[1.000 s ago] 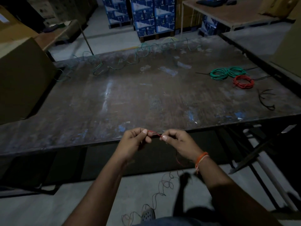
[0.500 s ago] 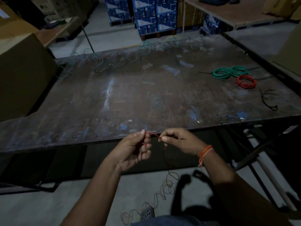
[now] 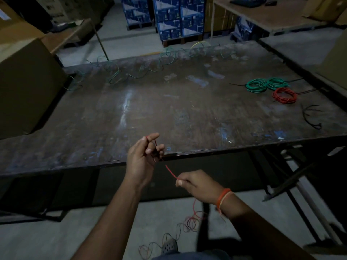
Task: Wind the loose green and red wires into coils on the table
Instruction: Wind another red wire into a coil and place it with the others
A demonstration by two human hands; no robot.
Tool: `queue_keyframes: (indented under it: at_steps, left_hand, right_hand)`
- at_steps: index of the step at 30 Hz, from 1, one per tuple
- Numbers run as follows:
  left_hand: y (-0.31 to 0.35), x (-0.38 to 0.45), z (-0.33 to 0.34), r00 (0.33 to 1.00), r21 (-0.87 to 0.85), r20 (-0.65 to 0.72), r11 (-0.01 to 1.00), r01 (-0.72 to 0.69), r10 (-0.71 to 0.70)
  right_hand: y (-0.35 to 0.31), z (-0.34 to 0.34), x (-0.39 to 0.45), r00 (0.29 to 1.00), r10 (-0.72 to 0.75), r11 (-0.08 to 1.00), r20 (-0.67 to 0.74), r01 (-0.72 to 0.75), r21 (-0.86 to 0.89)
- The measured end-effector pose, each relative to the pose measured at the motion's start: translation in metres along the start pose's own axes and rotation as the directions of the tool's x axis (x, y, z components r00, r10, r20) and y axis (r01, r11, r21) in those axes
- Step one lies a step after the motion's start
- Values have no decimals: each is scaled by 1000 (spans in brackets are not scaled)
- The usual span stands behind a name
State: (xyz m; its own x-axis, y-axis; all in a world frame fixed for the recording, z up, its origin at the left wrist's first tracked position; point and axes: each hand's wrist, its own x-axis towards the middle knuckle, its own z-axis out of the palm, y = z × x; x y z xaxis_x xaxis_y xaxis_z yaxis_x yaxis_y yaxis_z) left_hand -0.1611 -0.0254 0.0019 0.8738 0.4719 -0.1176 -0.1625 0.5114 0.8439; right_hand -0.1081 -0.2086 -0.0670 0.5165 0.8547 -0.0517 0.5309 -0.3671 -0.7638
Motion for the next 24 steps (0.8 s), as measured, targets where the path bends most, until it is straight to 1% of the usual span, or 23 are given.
queue_keyframes:
  at_steps: [2,4,5,6,7,8,9,10,11,12,13,14,16,18,19,20,21,22,23,24]
  left_hand:
    - [-6,1,-4,999,57,-18,998,-38,39]
    - [-3,3,-8,995,4,-65,997,-74,75]
    - [3,6,-13,991,-59,-103,994,-89,83]
    - [12,9,-19,987,-124,-139,988,-95,77]
    - [21,11,-26,985,-175,-160,981,-89,61]
    - [29,12,-35,987,-184,-157,980,-70,41]
    - [35,12,-44,992,-144,-126,989,-34,16]
    - [39,10,-54,997,-35,-76,999,13,-16]
    - [39,8,-62,998,134,-15,989,59,-58]
    - [36,6,-68,994,331,39,940,85,-104]
    - [32,4,-72,985,508,83,857,87,-150]
    - [29,2,-73,974,634,112,769,83,-197]
    - [24,-4,-64,951,750,124,654,98,-284]
    - [18,-10,-52,936,804,126,586,98,-329]
    - [15,-11,-46,939,826,127,559,78,-319]
    - [10,-10,-44,953,857,121,513,40,-277]
    - [5,-6,-44,973,907,97,421,-1,-207]
    - [2,-3,-47,991,964,51,264,-17,-123]
    - [1,0,-50,999,997,-3,77,6,-32]
    - [2,0,-51,998,996,-36,-82,41,53]
  right_hand:
    - [-13,-7,1,995,-26,993,93,37,-116]
    - [-18,-13,1,989,-6,994,148,22,-103]
    - [-18,-15,1,988,4,999,154,4,-54]
    - [-16,-17,0,991,15,1000,130,-15,2]
    - [-9,-19,-1,997,35,998,75,-38,51]
    - [-1,-23,-2,998,62,995,-7,-62,76]
    - [7,-27,-2,991,86,995,-103,-80,64]
    - [14,-31,-3,977,102,995,-187,-100,24]
    - [20,-35,-3,962,111,993,-248,-119,-17]
    - [23,-38,-2,950,120,988,-288,-141,-56]
    - [24,-41,-1,941,126,983,-314,-162,-91]
    - [24,-43,1,933,132,975,-335,-183,-126]
    - [19,-45,5,915,107,963,-389,-193,-189]
    - [11,-46,10,915,45,956,-401,-156,-250]
    - [6,-47,12,925,15,951,-379,-131,-281]
    - [2,-46,14,936,-10,943,-352,-108,-313]
    - [-1,-47,15,941,-35,936,-336,-87,-340]
    - [-2,-47,16,940,-59,929,-335,-71,-362]
    - [-3,-47,17,934,-84,922,-347,-59,-383]
    - [-3,-47,17,927,-109,915,-358,-47,-401]
